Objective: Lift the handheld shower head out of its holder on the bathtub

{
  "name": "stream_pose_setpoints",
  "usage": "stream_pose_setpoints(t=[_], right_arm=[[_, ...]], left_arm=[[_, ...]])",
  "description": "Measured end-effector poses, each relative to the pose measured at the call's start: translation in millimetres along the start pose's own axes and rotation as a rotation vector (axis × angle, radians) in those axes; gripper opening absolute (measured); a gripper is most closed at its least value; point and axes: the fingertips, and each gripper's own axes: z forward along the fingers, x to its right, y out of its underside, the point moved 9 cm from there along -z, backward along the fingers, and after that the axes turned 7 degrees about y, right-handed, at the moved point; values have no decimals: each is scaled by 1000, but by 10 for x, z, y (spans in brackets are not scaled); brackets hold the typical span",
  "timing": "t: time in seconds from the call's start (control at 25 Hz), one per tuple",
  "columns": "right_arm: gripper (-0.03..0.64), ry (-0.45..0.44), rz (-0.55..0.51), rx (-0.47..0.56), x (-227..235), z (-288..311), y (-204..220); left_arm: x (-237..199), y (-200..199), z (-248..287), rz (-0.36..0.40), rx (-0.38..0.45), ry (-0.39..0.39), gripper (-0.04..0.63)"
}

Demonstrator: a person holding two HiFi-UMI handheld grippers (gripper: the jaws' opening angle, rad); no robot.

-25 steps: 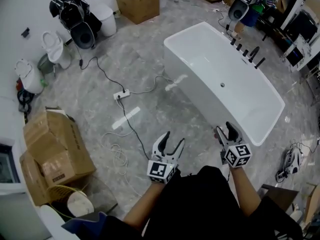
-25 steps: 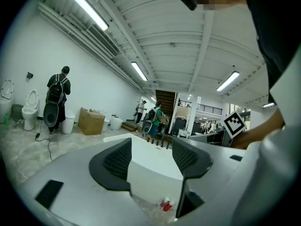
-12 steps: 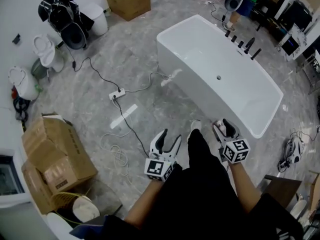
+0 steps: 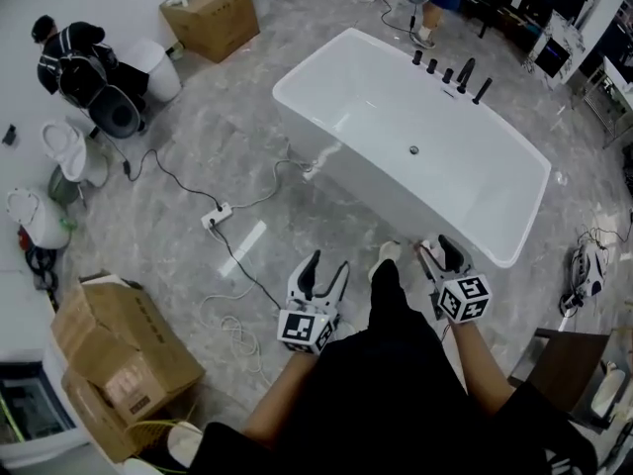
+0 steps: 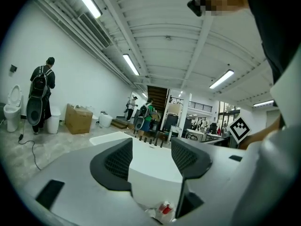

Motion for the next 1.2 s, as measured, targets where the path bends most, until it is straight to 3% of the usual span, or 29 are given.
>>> stream_pose_setpoints(t=[0.28,0.52,0.72,1.2], right_arm=[[219,77,87,22,859,601,-318],[219,21,52,13,1481,1272,-730],[219,36,71,36,2020,1737,-1056],[219,70,130,-12,2932,2233,-1145]], left_arm=[[-239,-224,1225,25,-51,78,253],[-481,-487,2110,60,-46,51,253],[-601,-583,2823,59,-40,44,253],[-649,-759,4299,86,-80,143,253]])
